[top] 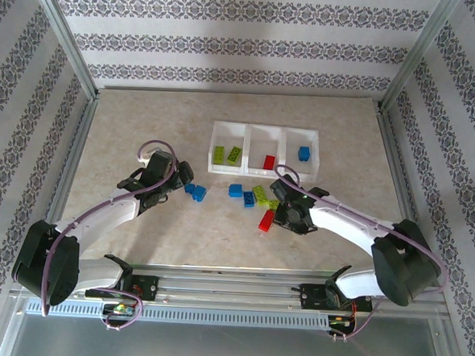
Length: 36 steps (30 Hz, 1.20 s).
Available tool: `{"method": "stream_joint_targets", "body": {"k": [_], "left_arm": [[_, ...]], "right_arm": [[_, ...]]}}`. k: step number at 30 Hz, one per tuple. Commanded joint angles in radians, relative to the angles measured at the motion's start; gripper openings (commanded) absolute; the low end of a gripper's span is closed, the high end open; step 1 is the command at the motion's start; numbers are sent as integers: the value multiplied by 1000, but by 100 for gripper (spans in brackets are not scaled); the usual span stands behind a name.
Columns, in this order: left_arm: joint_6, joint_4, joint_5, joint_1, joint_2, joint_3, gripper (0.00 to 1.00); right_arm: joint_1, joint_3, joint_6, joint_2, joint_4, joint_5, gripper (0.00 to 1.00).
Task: Sort the legos into containers by color
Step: Pick up the lego from the bottom-center of the table, then place the lego in the container.
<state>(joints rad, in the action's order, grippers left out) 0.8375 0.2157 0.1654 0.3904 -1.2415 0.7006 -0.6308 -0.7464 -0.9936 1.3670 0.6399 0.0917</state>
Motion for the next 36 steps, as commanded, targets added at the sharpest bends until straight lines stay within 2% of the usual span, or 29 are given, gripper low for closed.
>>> {"method": "stream_joint_targets", "body": {"k": [1,5,12,17,25,30,36], "left_arm": [[-26,1,28,-16,21,24,100],[-34,5,37,-17,23,29,100],[-58,26,54,-25,41,41,100],[-69,27,44,-45,74,29,100],[-113,-12,8,-73,132,15,100],[-134,-24,-54,-99,124,19,100],[-131,-23,-147,-141,83,29,100]], "right_arm": [[-2,-42,36,-55,68,58,31],[19,-94,99,-87,104,89,30],[157,-258,297,-42,103,120,30],[240,-369,402,55,59,164,31],[356,-567,503,281,-5,121,31],[389,-669,531,392,-13,68,32],[402,-759,560,486,10,62,37]]}}
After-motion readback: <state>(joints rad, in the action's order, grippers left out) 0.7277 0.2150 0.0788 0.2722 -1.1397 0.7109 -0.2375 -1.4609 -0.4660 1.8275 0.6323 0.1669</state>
